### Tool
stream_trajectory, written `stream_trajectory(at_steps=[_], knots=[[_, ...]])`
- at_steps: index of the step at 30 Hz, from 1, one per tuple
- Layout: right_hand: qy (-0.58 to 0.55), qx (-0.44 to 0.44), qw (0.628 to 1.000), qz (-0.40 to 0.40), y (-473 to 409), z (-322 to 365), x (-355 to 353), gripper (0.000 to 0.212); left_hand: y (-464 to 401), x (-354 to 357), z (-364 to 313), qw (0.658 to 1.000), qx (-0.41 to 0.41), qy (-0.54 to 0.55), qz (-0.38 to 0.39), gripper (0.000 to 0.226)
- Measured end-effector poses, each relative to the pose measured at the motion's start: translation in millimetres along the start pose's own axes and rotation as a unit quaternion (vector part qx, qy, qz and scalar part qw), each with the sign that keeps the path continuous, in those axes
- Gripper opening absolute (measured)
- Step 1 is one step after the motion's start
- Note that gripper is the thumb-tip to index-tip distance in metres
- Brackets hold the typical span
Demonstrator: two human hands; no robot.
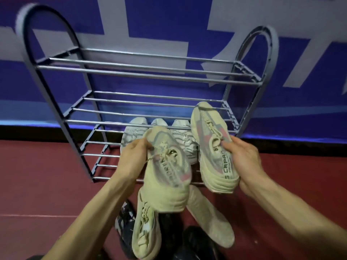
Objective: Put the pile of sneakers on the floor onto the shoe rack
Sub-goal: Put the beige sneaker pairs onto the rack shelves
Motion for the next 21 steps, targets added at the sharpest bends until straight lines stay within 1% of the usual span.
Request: stream_trajectory(at_steps=[2,3,5,6,7,8,9,10,11,12,14,15,16,17,19,20,21], knots=[[-0.008,0.020,1.000,-0.003,-24.0,13.6,6.6,0.011,1.1,-2.6,-7.6,1.000,0.005,0.027,-0.008,0.018],[-0.009,0.035,0.999,-0.005,-37.0,22.2,11.0,0.010,-3.0,1.4,-13.7,0.999,0.019,0.026,-0.004,0.018],[-0.043,0.066,0.997,0.018,-59.8,37.9,21.3,0.017,-16.5,20.5,-35.6,0.998,0.063,0.011,0.009,0.019],[-0.063,0.066,0.996,0.025,-68.8,44.2,26.1,0.019,-29.1,35.4,-46.8,0.997,0.079,0.003,0.024,0.022],[-0.050,0.042,0.998,0.015,-78.3,45.7,28.9,0.021,-44.5,50.5,-57.1,0.996,0.080,0.003,0.044,0.038],[0.005,-0.006,1.000,-0.005,-82.5,45.3,30.2,0.028,-59.6,64.4,-66.5,0.996,0.068,0.001,0.055,0.064],[0.101,-0.067,0.992,-0.024,-79.4,42.5,30.7,0.039,-75.1,74.8,-72.5,0.997,0.063,-0.017,0.049,0.083],[0.212,-0.129,0.968,-0.038,-72.5,34.8,31.5,0.049,-83.8,81.1,-75.2,0.993,0.093,-0.072,0.031,0.092],[0.294,-0.192,0.935,-0.042,-61.7,26.2,33.6,0.057,-81.9,83.9,-72.9,0.978,0.136,-0.159,0.019,0.091],[0.334,-0.239,0.911,-0.034,-51.4,16.6,34.1,0.066,-74.8,85.7,-65.1,0.954,0.185,-0.235,0.013,0.086],[0.341,-0.292,0.893,-0.015,-42.6,11.0,31.7,0.079,-48.4,89.5,-46.4,0.901,0.283,-0.326,0.047,0.080],[0.340,-0.298,0.892,-0.002,-47.1,9.6,30.3,0.080,-37.7,92.0,-39.0,0.885,0.309,-0.343,0.064,0.080],[0.338,-0.298,0.893,0.009,-51.4,11.0,29.4,0.078,-32.0,94.1,-34.2,0.876,0.331,-0.345,0.068,0.077],[0.333,-0.297,0.895,0.012,-56.8,12.0,29.6,0.075,-31.7,95.3,-34.1,0.869,0.348,-0.349,0.053,0.071],[0.322,-0.290,0.901,0.011,-68.4,15.9,31.1,0.065,-31.9,104.0,-42.4,0.856,0.378,-0.351,-0.002,0.059],[0.323,-0.280,0.904,0.010,-73.4,17.8,33.4,0.063,-32.7,112.9,-47.3,0.856,0.384,-0.345,-0.017,0.058],[0.333,-0.278,0.901,0.012,-79.4,18.1,36.7,0.061,-33.6,124.1,-51.2,0.866,0.374,-0.330,-0.019,0.060]])
Point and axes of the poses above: each hand's wrist, its own y-axis away from the middle knuckle, its own x-axis out of the palm, z = x × y, the point moved 4 cm from there along -y, towards the middle knuckle, and after that the axes turned 10 degrees about -z, right-handed, at the moved point
